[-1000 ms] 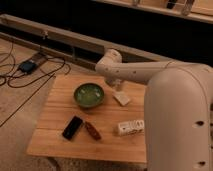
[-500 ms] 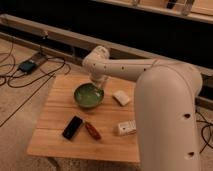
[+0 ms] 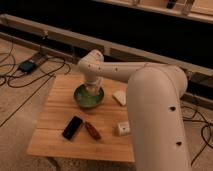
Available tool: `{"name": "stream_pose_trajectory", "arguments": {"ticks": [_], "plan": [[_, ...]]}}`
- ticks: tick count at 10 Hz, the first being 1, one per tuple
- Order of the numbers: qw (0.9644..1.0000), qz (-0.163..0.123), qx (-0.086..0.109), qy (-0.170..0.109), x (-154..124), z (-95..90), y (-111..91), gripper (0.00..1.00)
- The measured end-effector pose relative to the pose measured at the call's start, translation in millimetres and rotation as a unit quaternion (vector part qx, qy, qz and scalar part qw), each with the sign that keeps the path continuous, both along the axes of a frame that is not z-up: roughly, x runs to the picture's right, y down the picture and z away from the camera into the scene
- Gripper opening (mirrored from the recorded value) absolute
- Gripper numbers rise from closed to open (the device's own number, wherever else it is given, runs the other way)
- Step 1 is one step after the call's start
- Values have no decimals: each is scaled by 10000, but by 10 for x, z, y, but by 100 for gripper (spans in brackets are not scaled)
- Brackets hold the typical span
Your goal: Place the ceramic cup in the ceramic bowl
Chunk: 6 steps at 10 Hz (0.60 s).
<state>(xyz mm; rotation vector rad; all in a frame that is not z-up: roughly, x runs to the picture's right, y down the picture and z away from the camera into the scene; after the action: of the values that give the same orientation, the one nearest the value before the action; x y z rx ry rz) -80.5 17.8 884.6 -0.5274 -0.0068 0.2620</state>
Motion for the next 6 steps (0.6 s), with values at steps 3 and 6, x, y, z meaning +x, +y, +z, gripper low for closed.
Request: {"name": "stream_pose_trajectory", "arguments": {"ticks": [3, 6], "plan": [[9995, -191, -147, -187, -156, 99, 84, 60], [9989, -333, -218, -248, -194, 150, 102, 61]]}}
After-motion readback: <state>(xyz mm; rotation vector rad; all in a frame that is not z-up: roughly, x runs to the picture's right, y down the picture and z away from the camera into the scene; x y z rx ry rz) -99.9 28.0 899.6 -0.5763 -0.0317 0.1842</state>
